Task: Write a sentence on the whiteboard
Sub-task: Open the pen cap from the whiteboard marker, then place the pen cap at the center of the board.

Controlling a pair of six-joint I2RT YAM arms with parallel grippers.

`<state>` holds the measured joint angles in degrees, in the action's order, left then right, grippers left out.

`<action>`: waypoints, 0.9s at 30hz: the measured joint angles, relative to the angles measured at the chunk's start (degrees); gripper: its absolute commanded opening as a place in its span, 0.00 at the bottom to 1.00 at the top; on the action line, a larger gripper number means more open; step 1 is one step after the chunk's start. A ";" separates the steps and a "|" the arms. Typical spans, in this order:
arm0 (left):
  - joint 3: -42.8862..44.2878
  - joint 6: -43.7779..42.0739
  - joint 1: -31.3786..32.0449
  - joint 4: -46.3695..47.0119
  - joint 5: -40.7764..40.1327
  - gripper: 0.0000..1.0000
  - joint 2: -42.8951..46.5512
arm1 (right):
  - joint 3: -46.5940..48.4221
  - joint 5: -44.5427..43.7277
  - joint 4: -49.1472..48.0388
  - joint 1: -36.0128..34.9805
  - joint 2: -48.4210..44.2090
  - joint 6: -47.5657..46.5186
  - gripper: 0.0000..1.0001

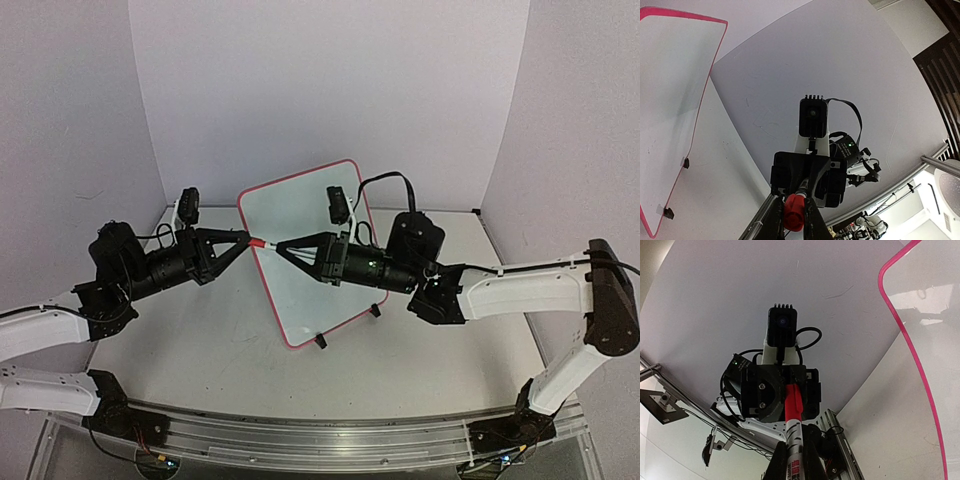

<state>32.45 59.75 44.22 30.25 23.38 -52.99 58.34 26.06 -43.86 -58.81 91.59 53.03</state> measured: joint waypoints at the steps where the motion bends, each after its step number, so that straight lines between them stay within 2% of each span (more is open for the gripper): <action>1: -0.02 0.05 0.06 -0.10 -0.08 0.00 0.23 | -0.22 -0.20 -0.44 -0.09 0.00 0.10 0.00; 9: -1.98 0.07 2.30 -2.33 -3.11 0.00 2.17 | -5.42 -2.51 -3.58 -1.46 -1.51 1.03 0.00; 15: -2.36 -0.75 0.02 -3.22 -13.27 0.00 5.33 | -12.71 -6.95 -3.25 1.21 -7.98 1.74 0.00; 19: -2.26 -1.00 -1.52 -4.33 -15.65 0.00 5.71 | -15.80 -8.48 -3.20 2.61 -11.37 1.97 0.00; 22: -1.71 -1.82 -3.46 -9.76 -16.74 0.00 7.26 | -17.93 -8.73 -2.22 3.67 -14.30 1.75 0.00; 27: 2.10 -4.53 -9.60 -28.03 -16.08 0.00 11.70 | -16.58 -8.87 8.21 5.95 -19.55 -2.08 0.00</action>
<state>34.55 55.23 34.62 2.22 7.31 -41.29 41.76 17.19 -35.66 -52.86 72.04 50.95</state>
